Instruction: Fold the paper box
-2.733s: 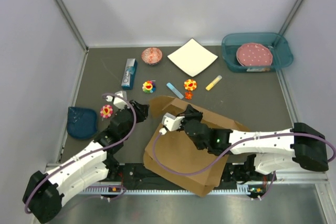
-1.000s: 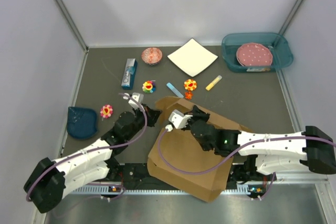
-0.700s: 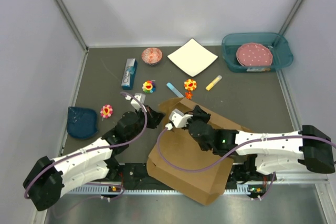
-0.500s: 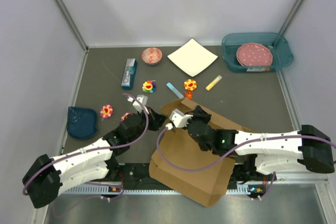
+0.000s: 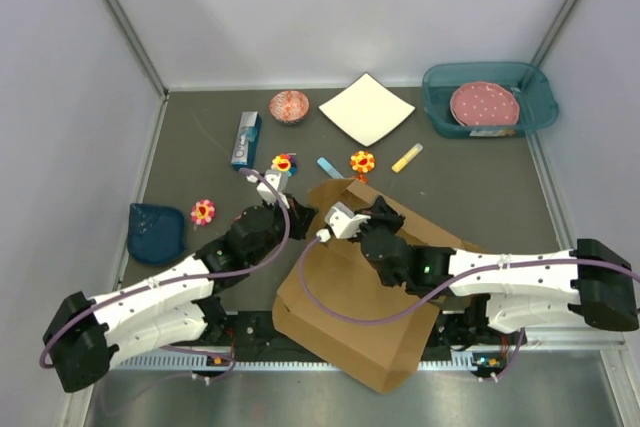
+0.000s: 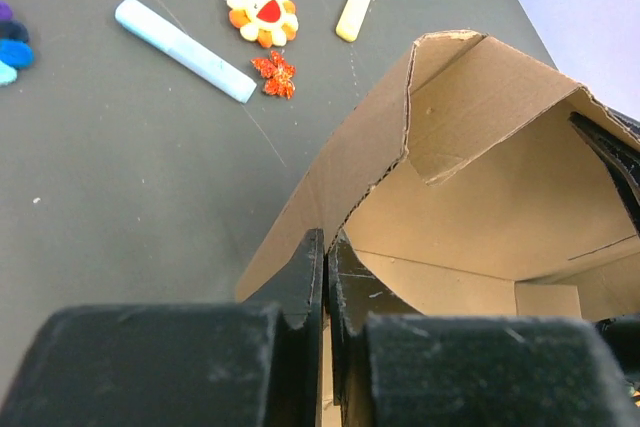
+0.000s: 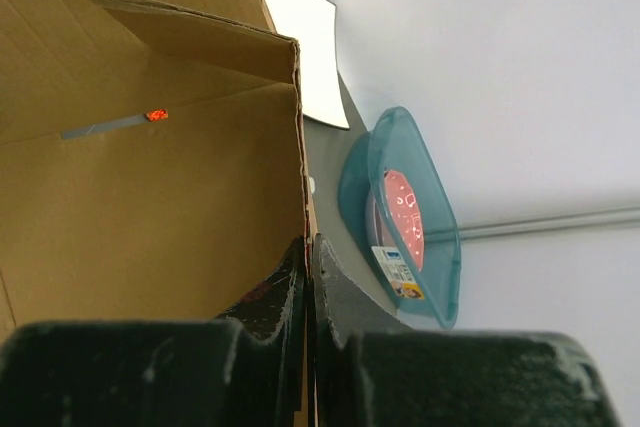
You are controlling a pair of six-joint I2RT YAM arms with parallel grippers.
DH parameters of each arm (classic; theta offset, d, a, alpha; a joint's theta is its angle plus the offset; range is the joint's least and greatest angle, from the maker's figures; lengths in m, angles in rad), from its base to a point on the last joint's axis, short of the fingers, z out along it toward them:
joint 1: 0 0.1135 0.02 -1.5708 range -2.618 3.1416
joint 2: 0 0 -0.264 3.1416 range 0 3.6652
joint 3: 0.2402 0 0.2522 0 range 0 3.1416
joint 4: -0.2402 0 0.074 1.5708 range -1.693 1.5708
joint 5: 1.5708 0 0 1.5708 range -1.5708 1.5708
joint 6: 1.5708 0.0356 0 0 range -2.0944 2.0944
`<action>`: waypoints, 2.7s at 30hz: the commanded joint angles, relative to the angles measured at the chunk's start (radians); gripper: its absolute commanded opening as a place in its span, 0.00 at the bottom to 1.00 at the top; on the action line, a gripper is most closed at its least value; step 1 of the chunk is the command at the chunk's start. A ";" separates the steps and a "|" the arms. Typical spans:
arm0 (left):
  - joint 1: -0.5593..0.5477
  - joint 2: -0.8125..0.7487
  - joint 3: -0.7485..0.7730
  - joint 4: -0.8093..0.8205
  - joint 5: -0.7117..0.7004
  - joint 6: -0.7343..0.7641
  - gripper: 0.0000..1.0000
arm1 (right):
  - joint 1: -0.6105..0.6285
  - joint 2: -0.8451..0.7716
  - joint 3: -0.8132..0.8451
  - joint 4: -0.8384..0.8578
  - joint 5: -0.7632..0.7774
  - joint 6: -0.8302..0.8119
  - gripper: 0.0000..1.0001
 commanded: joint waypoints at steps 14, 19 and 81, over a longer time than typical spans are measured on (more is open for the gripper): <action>0.053 0.114 0.311 0.101 0.079 0.105 0.00 | 0.027 0.006 -0.013 -0.014 -0.045 0.050 0.00; 0.062 0.136 0.304 0.106 0.174 -0.032 0.00 | 0.029 0.011 -0.013 -0.011 -0.039 0.044 0.00; -0.096 0.021 -0.319 0.563 -0.174 -0.067 0.00 | 0.128 0.508 -0.120 1.098 0.117 -0.470 0.00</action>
